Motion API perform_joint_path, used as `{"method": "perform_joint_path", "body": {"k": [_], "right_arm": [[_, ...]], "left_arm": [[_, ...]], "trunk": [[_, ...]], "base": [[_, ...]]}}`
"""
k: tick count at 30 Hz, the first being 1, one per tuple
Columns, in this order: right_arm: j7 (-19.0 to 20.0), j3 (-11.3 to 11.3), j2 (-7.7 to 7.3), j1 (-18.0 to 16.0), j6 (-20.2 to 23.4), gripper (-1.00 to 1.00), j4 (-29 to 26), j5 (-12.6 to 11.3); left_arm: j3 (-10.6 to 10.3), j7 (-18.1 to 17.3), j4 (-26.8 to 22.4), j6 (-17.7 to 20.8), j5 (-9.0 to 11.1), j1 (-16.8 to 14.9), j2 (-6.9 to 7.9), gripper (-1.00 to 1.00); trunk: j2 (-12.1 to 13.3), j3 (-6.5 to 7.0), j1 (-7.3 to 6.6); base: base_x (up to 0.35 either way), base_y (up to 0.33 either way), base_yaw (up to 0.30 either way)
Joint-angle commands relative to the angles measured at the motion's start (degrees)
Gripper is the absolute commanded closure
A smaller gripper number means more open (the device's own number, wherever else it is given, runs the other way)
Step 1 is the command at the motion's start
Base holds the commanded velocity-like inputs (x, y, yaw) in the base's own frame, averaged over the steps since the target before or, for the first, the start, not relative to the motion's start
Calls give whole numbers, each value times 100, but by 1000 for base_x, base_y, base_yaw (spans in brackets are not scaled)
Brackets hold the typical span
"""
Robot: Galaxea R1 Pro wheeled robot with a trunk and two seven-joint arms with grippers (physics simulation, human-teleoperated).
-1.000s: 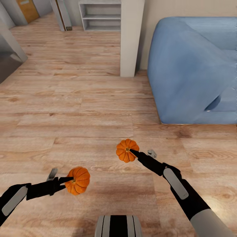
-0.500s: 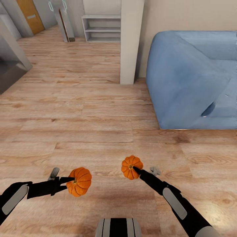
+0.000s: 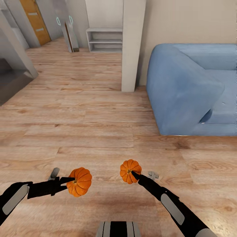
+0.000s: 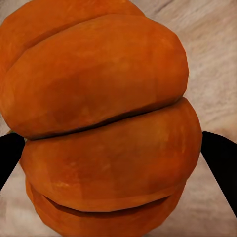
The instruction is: Place each of the two pumpkins and all three candles from the living room inside a cabinet in the living room (use any cabinet), then make sure every cabinet is closed, and position the cauldron so it is next to a table in the living room.
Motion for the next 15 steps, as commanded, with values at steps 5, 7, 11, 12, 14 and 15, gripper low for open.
{"method": "perform_joint_path", "body": {"k": [5, 7, 11, 12, 14, 15], "right_arm": [[10, 14, -6, -3, 11, 100, 15, -53], [10, 14, -6, -3, 7, 100, 18, -54], [11, 14, -6, -3, 2, 100, 20, -34], [11, 14, -6, -3, 1, 100, 20, -32], [9, 14, -6, -3, 11, 100, 24, -38], [9, 14, -6, -3, 11, 100, 26, -42]], "left_arm": [[-15, 21, 1, 18, 15, -4, -3, 100], [-13, 23, 1, 18, 15, -5, -2, 100], [-12, 25, 1, 17, 15, -4, 0, 100], [-15, 27, 1, 14, 15, -4, -5, 100], [-6, 32, 7, 12, 15, -4, 5, 100], [-5, 32, 9, 11, 15, -4, 1, 100]], "trunk": [[5, 108, -14], [8, 152, -19], [13, 240, -29], [15, 263, -32], [17, 307, -37], [19, 329, -39]], "base": [[0, 0, 0], [0, 0, 0], [0, 0, 0], [0, 0, 0], [0, 0, 0], [0, 0, 0]]}}
